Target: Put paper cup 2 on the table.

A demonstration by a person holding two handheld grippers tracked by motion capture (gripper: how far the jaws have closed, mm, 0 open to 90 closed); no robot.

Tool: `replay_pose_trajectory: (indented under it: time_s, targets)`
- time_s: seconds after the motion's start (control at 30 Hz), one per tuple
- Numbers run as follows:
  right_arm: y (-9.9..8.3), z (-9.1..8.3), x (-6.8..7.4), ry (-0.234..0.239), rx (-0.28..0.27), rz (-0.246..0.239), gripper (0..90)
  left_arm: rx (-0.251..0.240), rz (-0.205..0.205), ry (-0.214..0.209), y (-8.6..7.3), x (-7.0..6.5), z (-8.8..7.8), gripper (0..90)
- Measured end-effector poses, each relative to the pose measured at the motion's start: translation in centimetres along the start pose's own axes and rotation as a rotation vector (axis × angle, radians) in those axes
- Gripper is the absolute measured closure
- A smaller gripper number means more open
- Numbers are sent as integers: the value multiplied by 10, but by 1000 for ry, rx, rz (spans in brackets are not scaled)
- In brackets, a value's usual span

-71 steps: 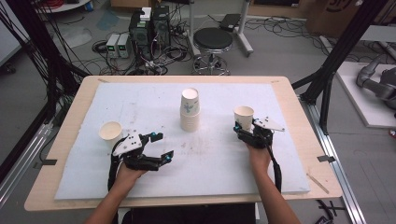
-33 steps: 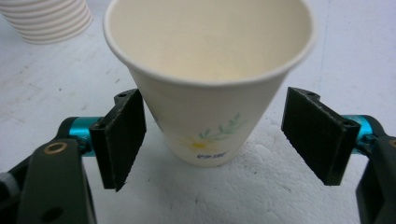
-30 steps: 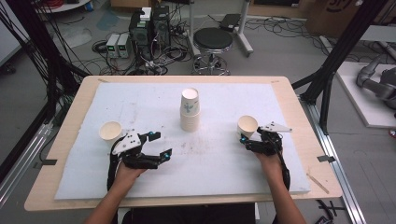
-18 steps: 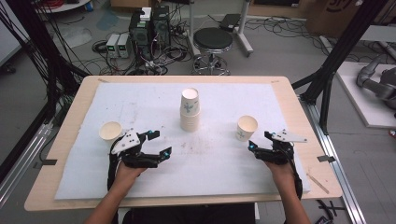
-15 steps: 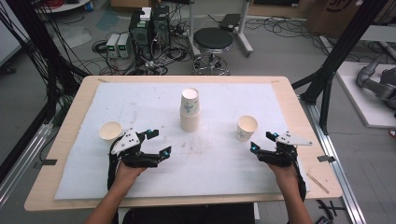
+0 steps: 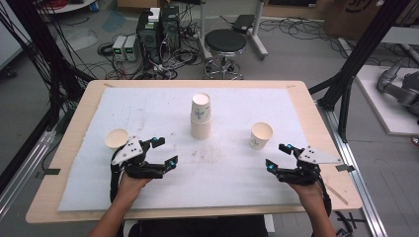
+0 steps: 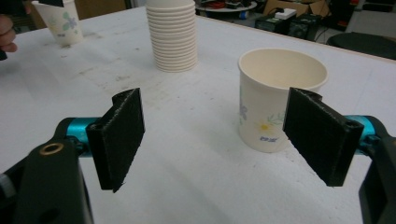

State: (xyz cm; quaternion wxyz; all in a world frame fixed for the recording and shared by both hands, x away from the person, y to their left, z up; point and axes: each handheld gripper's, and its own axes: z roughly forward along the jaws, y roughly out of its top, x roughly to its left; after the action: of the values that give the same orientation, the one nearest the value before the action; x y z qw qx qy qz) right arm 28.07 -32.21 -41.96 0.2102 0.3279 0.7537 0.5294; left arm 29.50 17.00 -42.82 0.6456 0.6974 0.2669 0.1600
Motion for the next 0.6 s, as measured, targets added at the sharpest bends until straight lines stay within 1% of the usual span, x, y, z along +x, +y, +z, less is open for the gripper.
replay_pose_trajectory:
  time_s: [0.13,0.2,0.23,0.3,0.4,0.57,0.6]
  targets:
    - [1,-3,5,20,6,-22,210,-7,0,-8,0,-1,-3,152]
    - [2,-4,7,18,3,-27,211,-10,0,-7,0,-2,-4,152]
    - [3,-5,7,20,3,-18,211,-11,-2,-6,1,-3,-4,152]
    - [4,-7,8,12,-9,-29,211,-16,1,-6,1,-4,-4,153]
    - [5,-9,10,10,-7,-32,211,-15,9,-3,2,-6,-5,153]
    - [6,-8,12,5,8,-38,211,-17,5,4,2,-5,-6,153]
    - [6,-8,12,-1,14,-47,211,-16,3,3,1,-5,-6,153]
